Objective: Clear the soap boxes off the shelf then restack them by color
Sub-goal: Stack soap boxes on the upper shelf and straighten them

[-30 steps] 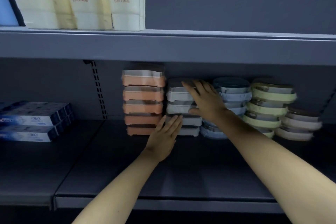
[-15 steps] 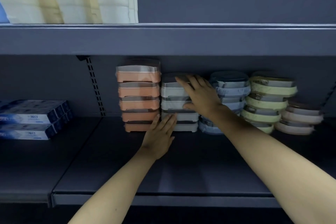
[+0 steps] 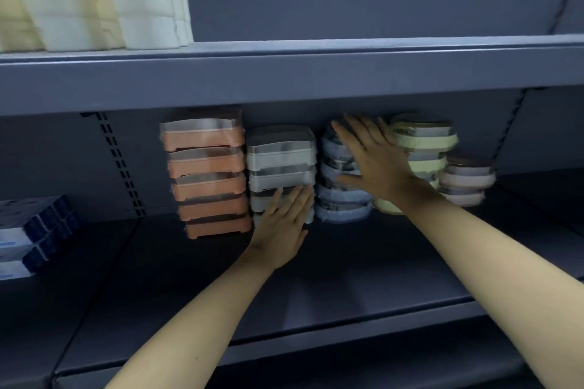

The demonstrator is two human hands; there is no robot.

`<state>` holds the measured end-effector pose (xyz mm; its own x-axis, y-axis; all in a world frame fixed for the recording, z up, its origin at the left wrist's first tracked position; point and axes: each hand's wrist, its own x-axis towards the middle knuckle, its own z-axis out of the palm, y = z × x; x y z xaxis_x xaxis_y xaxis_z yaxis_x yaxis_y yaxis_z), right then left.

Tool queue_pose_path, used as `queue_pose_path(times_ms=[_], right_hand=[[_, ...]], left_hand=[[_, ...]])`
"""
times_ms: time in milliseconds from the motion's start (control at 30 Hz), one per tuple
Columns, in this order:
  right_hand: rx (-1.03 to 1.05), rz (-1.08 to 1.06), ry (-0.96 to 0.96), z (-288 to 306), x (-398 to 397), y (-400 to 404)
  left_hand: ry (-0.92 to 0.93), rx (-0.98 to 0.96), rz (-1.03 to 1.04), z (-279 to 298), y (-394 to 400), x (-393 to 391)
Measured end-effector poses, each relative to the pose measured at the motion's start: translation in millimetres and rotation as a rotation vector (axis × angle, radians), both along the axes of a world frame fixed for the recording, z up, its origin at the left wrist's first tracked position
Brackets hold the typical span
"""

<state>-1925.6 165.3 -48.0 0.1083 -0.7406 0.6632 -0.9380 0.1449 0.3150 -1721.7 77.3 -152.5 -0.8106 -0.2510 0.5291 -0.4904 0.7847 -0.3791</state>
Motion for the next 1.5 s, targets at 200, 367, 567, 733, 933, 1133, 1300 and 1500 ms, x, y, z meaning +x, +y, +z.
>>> queue_pose_path(times_ms=[200, 367, 567, 733, 933, 1133, 1300, 1500], right_hand=[[0.088, -0.06, 0.012, 2, -50, 20], [0.158, 0.026, -0.011, 0, -74, 15], [0.171, 0.112, -0.037, -10, -77, -1], [0.159, 0.196, -0.092, -15, -77, -6], [0.129, 0.181, -0.073, -18, -74, -10], [0.137, 0.086, -0.055, -16, -63, -11], [0.176, 0.032, -0.069, -14, -56, 0], [0.031, 0.008, 0.05, -14, -93, 35]], left_hand=[[0.034, 0.096, -0.01, 0, 28, -51], [0.123, 0.187, 0.062, -25, 41, -76], [0.145, 0.267, 0.215, -41, 42, -79], [0.105, 0.263, 0.216, -40, 41, -82], [0.111, 0.301, 0.212, -39, 42, -82], [0.103, 0.29, 0.218, -39, 44, -81], [0.156, 0.195, 0.2, -39, 44, -81], [-0.015, -0.181, 0.048, -26, 45, -92]])
